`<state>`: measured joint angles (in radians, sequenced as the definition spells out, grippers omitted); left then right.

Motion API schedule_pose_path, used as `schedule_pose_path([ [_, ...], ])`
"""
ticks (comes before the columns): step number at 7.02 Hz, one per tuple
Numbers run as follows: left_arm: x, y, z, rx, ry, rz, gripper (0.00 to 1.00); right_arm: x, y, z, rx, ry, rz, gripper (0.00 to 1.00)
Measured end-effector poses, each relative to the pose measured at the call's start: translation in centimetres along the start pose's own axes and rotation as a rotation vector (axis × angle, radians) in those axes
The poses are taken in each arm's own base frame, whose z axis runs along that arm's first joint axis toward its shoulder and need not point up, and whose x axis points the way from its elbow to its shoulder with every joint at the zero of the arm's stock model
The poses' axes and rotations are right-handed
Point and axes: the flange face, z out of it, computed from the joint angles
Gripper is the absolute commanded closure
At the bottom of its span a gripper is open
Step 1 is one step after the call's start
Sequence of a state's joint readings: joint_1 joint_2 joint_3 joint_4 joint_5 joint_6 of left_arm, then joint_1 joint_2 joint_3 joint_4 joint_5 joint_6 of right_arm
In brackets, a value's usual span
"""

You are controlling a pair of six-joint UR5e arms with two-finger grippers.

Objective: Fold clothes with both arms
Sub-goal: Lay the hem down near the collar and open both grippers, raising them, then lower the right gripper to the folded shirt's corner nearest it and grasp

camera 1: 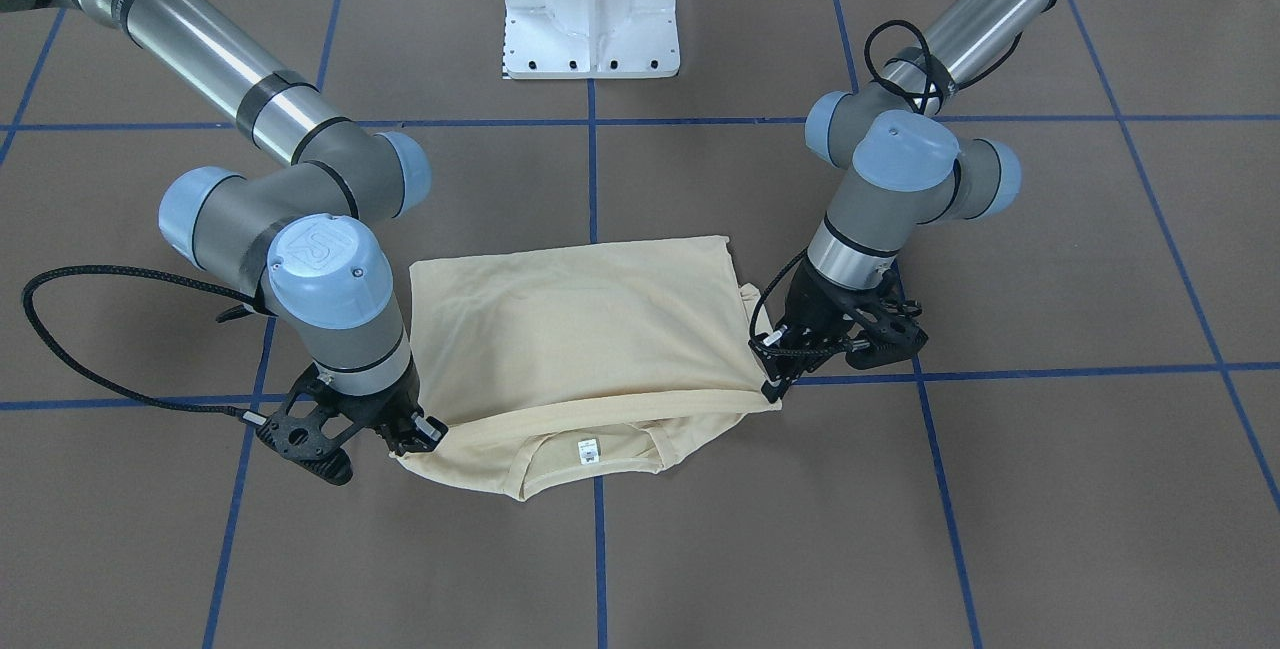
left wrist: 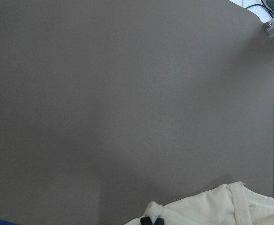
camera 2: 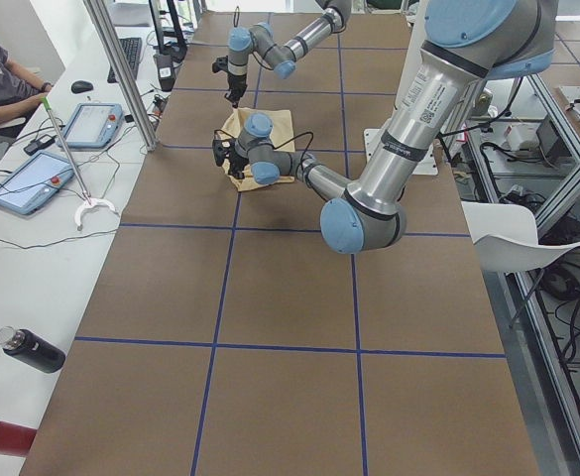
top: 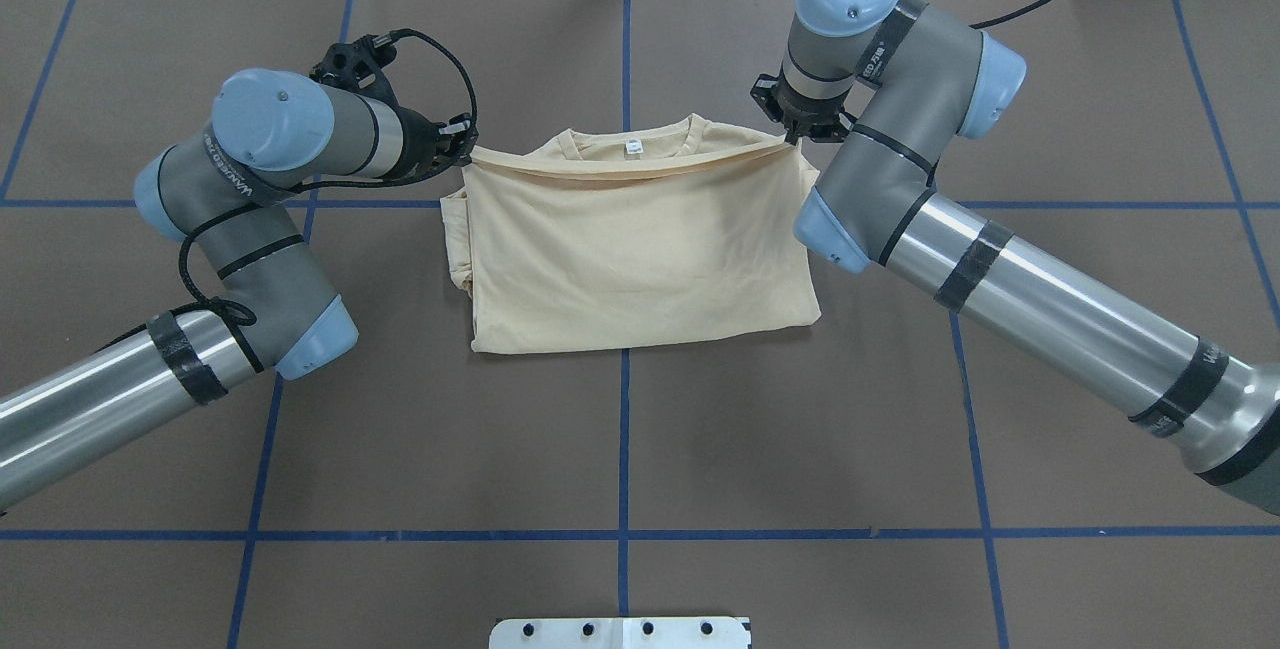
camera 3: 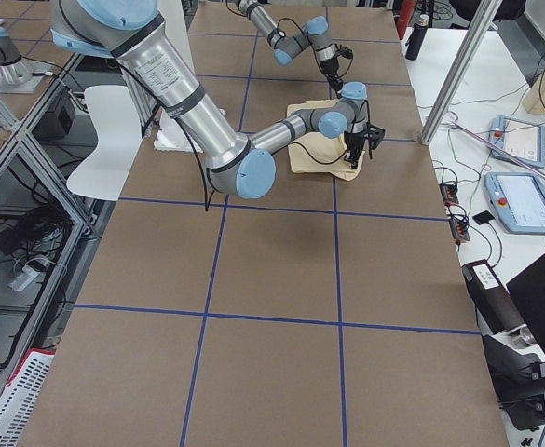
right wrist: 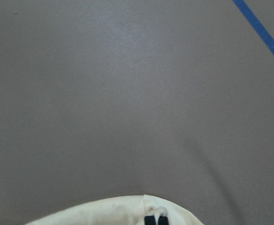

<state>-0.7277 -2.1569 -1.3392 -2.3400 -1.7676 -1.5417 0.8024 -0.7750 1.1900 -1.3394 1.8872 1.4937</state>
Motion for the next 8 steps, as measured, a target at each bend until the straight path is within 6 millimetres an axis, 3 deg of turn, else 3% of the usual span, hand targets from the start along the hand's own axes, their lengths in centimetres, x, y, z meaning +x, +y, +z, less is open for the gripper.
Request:
schedule_pose_path([
  [1, -0.3, -0.1, 0.5, 0.000, 0.000, 0.000, 0.75, -0.3, 0.0, 0.0, 0.002, 0.001, 0.000, 0.47],
  [3, -0.6, -0.3, 0.8, 0.002, -0.002, 0.000, 0.63, -0.7, -0.2, 0.0, 0.014, 0.001, 0.000, 0.32],
  [5, -0.5, -2.3, -0.5, 0.015, 0.027, 0.047, 0.60, -1.2, 0.0, -0.8, 0.018, -0.014, 0.001, 0.24],
  [6, -0.4, -3.8, -1.9, 0.002, 0.049, 0.061, 0.60, -0.5, 0.6, -2.0, 0.016, -0.045, 0.013, 0.23],
  [7, -0.7, -4.6, -3.6, -0.016, 0.072, 0.066, 0.60, 2.3, 2.5, -3.2, 0.006, -0.088, 0.051, 0.22],
  [8, -1.2, -4.8, -5.4, -0.020, 0.092, 0.071, 0.60, 5.8, 6.1, -4.8, -0.010, -0.136, 0.103, 0.22],
])
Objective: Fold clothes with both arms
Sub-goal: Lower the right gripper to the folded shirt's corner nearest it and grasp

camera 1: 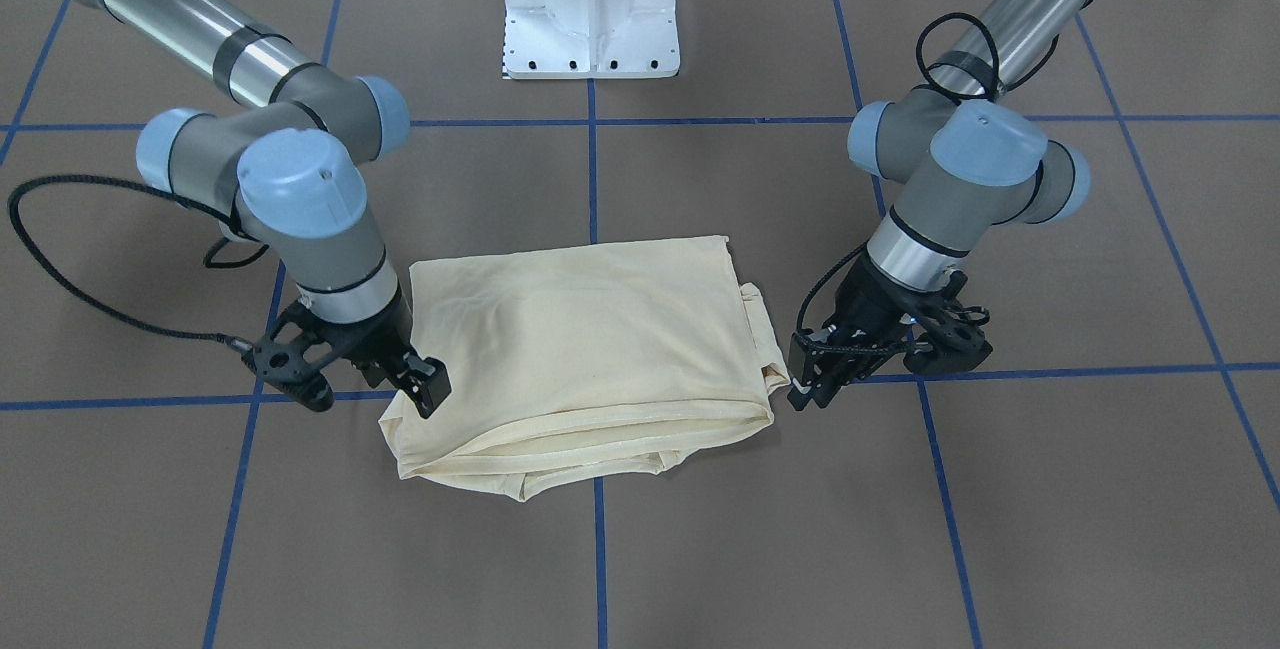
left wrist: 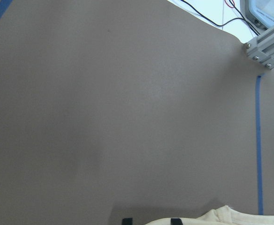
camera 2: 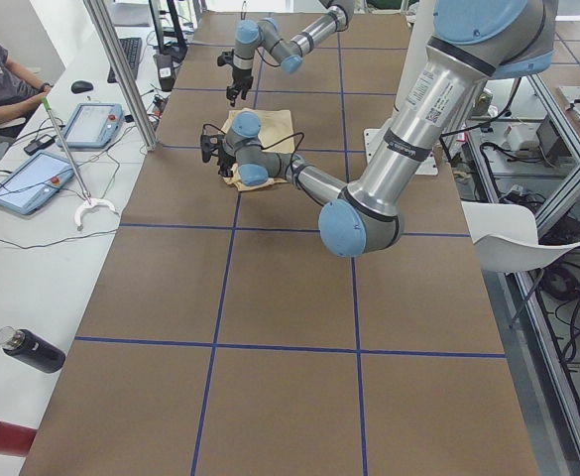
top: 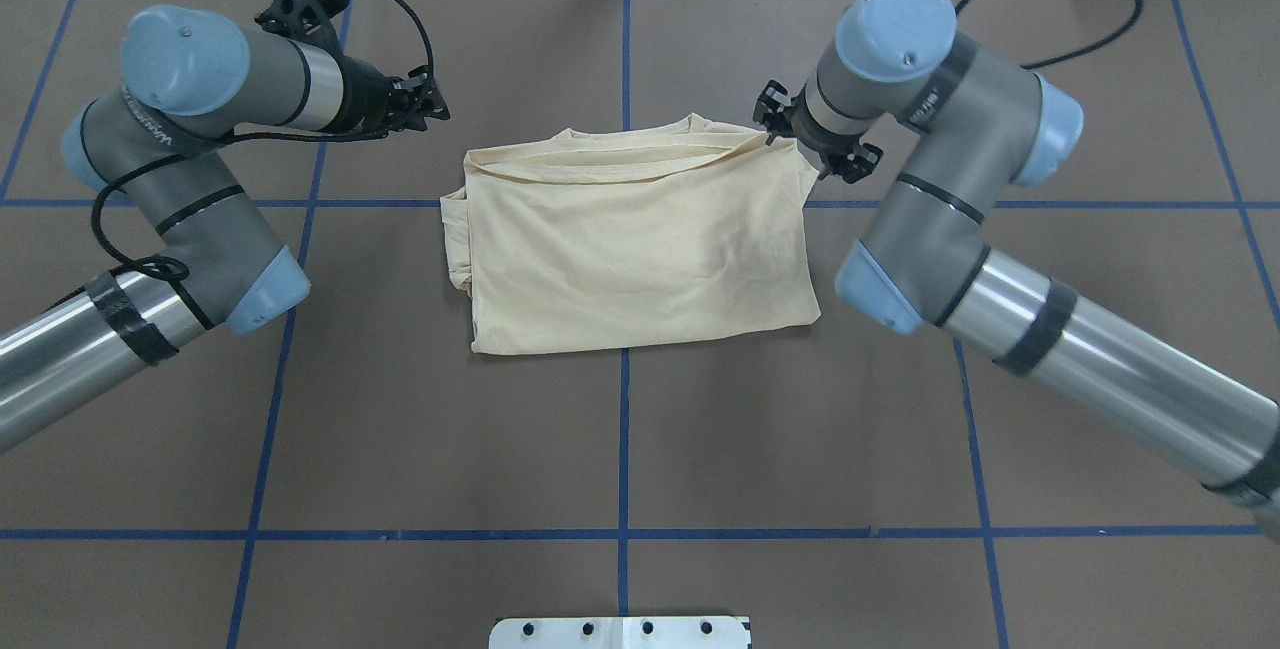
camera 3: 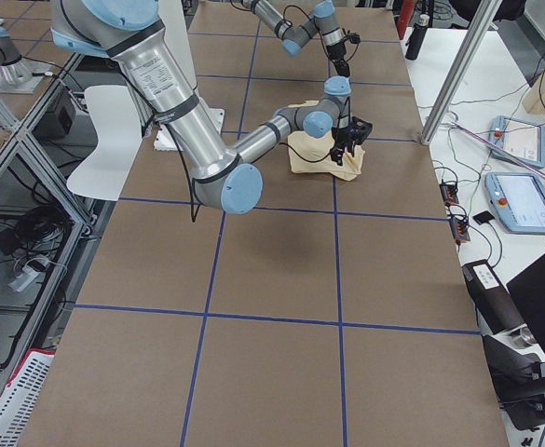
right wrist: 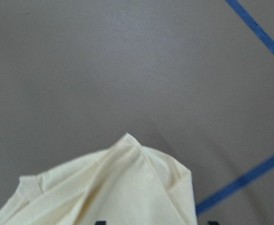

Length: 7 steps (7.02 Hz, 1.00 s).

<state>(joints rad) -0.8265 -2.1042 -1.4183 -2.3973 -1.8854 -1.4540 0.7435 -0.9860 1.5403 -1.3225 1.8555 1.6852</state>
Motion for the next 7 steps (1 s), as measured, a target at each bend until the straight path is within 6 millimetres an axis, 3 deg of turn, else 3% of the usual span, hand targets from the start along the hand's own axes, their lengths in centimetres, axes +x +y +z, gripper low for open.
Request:
schedule_pose_path([
  [2, -0.2, 0.1, -2.3, 0.010, 0.024, 0.006, 0.60, 6.1, 7.8, -2.4, -0.002, -0.053, 0.116, 0.27],
  [3, -0.4, 0.0, -2.8, 0.017, 0.027, 0.006, 0.60, 7.5, 10.9, -2.5, 0.008, -0.064, 0.185, 0.28],
  [4, -0.7, -0.2, -3.1, 0.028, 0.025, 0.004, 0.60, 8.1, 12.4, -2.2, 0.012, -0.064, 0.229, 0.29],
  [7, -1.2, -0.5, -3.3, 0.047, 0.018, 0.003, 0.60, 9.4, 13.3, 0.4, 0.027, -0.017, 0.254, 0.32],
])
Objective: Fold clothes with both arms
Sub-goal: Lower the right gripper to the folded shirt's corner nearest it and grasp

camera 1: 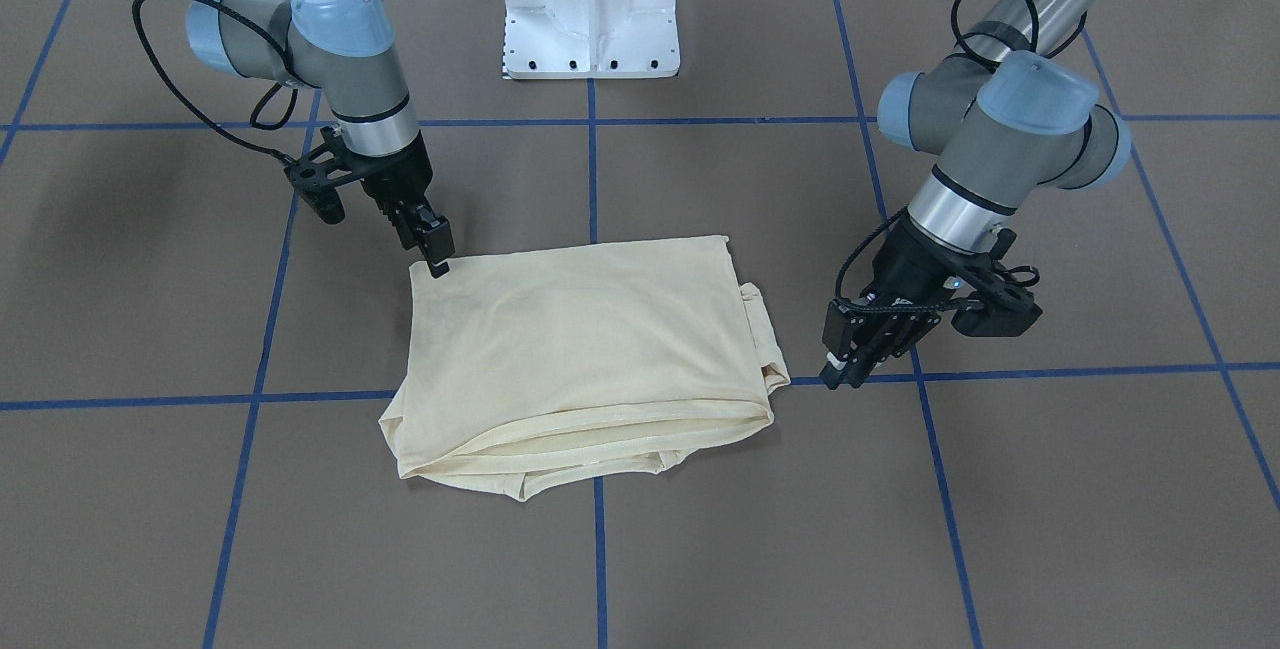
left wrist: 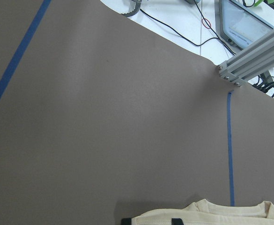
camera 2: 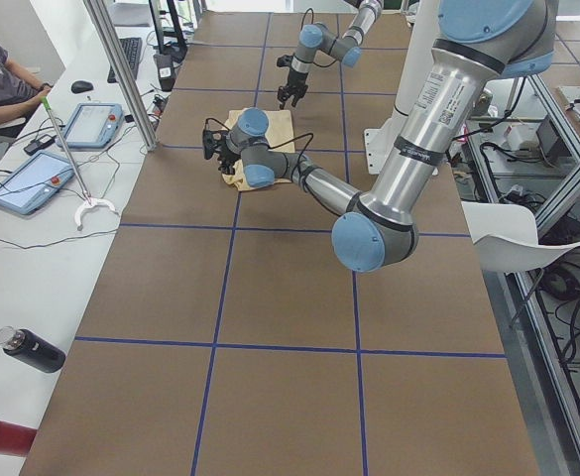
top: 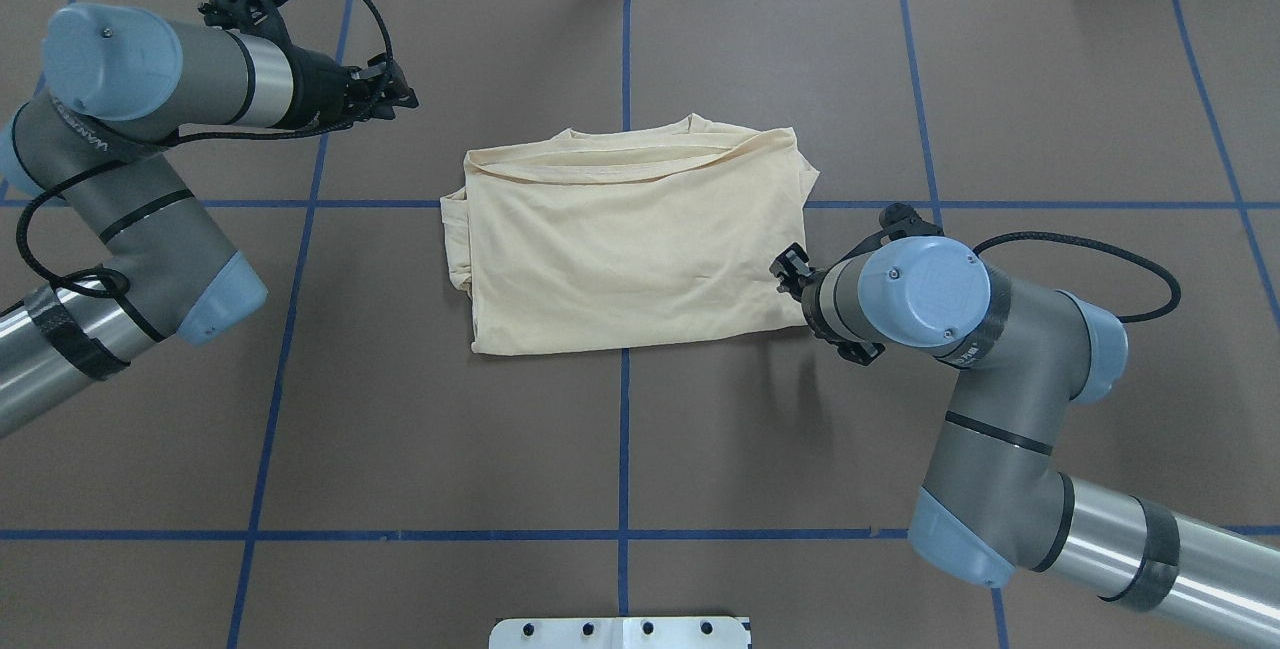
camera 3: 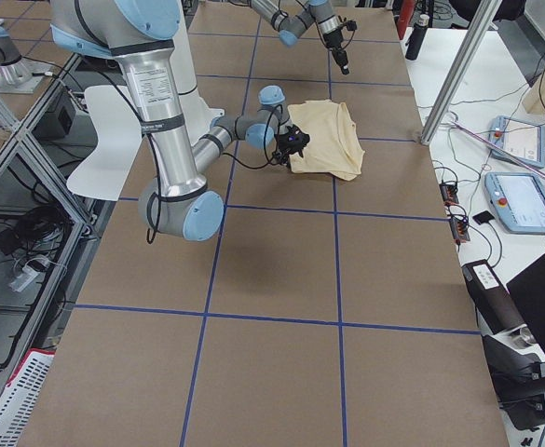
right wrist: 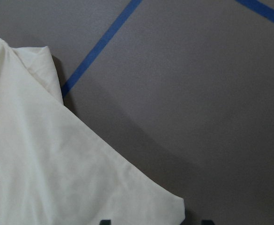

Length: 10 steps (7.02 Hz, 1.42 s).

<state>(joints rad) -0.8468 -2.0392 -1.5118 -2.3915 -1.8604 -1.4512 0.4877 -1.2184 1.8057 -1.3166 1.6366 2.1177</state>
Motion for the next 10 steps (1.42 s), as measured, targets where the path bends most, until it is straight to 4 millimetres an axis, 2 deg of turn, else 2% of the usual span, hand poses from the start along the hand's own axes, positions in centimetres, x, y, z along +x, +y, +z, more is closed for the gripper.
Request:
schedule_pose_path([
  [2, -0.3, 0.0, 0.0, 0.001, -0.003, -0.001, 0.60, 0.6, 0.3, 1.1, 0.004, 0.020, -0.007, 0.36],
  [3, -0.3, 0.0, 0.0, 0.001, -0.004, -0.001, 0.60, 0.8, 0.4, 1.6, 0.006, 0.030, -0.010, 0.43],
  [5, -0.4, 0.1, 0.0, 0.000, -0.004, -0.001, 0.60, 1.1, 0.6, 2.1, 0.007, 0.040, -0.012, 1.00],
  [8, -0.3, 0.2, 0.0, -0.002, -0.004, -0.001, 0.60, 1.0, 0.7, 1.6, 0.001, 0.031, -0.010, 1.00],
  [10, -0.3, 0.3, 0.0, -0.004, -0.003, -0.001, 0.60, 0.7, 0.9, 0.0, -0.014, 0.006, -0.007, 1.00],
])
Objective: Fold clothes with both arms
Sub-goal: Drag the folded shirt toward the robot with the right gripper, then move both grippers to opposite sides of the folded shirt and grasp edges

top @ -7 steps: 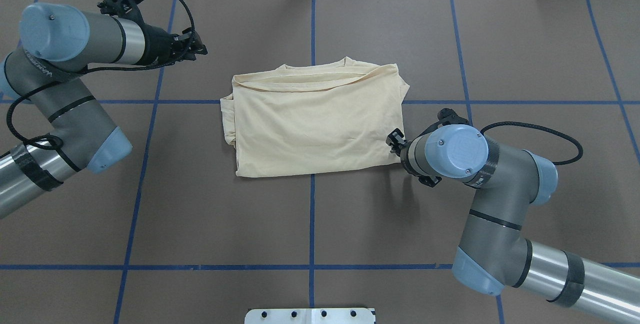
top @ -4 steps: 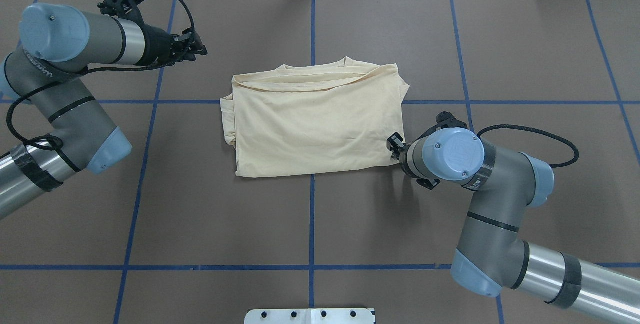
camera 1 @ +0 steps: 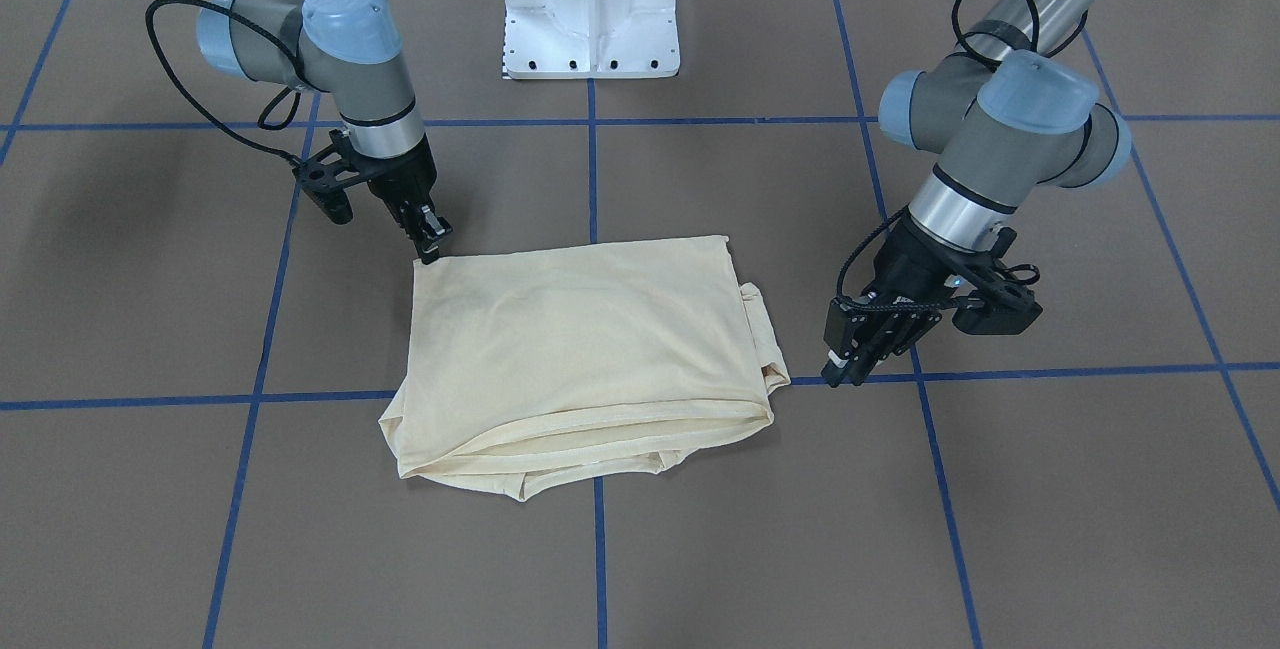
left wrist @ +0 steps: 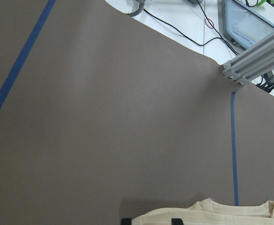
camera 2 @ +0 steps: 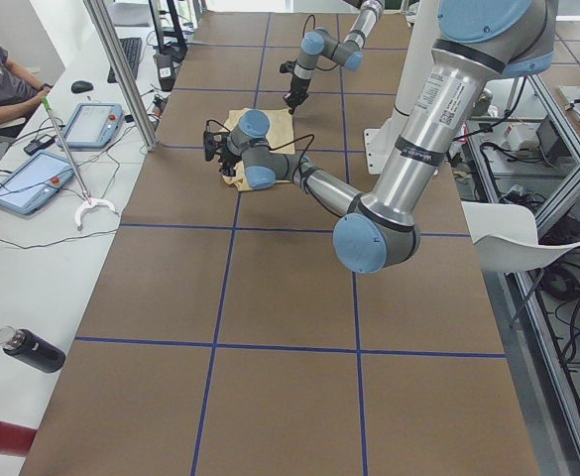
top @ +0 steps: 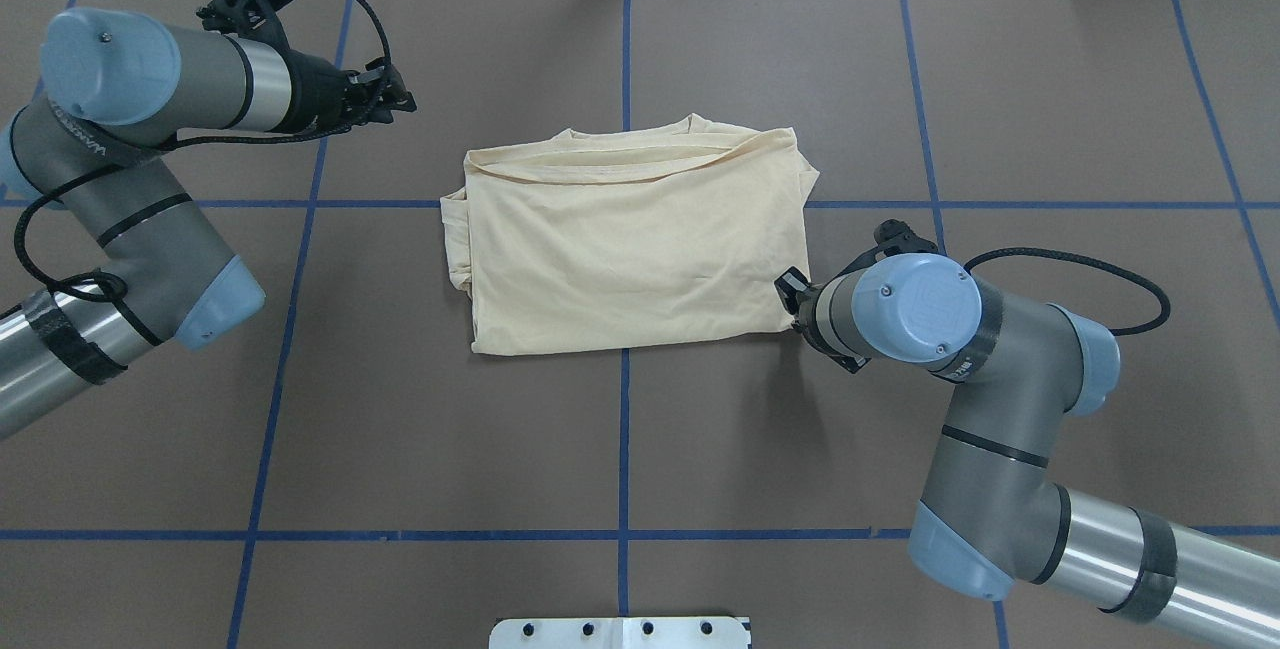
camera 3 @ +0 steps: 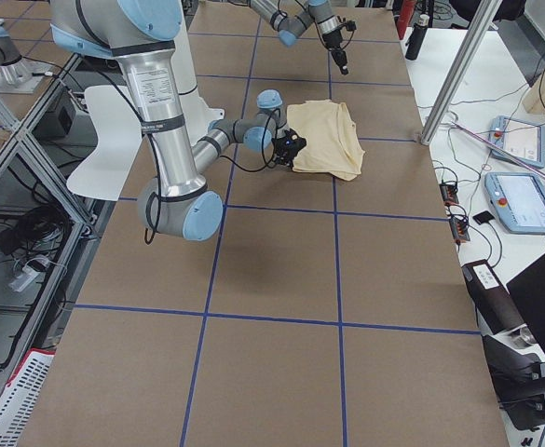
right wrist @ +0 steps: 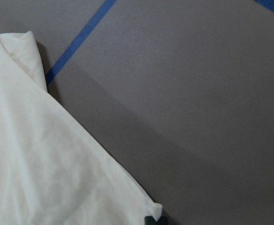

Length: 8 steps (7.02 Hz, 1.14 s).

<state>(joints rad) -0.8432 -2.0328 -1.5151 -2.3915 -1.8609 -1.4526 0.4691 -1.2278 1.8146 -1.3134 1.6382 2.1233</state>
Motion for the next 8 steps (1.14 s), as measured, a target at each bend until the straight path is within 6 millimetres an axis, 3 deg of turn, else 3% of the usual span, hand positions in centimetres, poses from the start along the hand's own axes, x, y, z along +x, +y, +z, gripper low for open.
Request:
schedule_pose_path([
  [1, 0.2, 0.0, -0.1, -0.001, 0.003, 0.001, 0.60, 0.3, 0.1, -1.4, -0.014, -0.013, -0.001, 1.00],
  [2, 0.6, 0.1, -0.5, -0.003, 0.013, 0.001, 0.60, 1.9, 0.5, -2.7, -0.033, -0.013, -0.011, 1.00],
  [5, 2.7, 1.2, -2.8, -0.034, 0.069, -0.028, 0.57, 10.2, 6.4, -6.1, -0.156, 0.061, -0.035, 1.00],
  [6, 3.1, 2.0, -3.3, -0.064, 0.082, -0.047, 0.57, 13.5, 8.1, -7.3, -0.195, 0.101, -0.055, 0.82],
  [7, 3.4, 3.2, -3.6, -0.094, 0.092, -0.065, 0.55, 15.9, 8.9, -8.4, -0.220, 0.130, -0.077, 0.76],
  [8, 3.8, 4.8, -3.7, -0.126, 0.101, -0.093, 0.51, 17.2, 9.5, -9.2, -0.238, 0.144, -0.093, 0.01],
])
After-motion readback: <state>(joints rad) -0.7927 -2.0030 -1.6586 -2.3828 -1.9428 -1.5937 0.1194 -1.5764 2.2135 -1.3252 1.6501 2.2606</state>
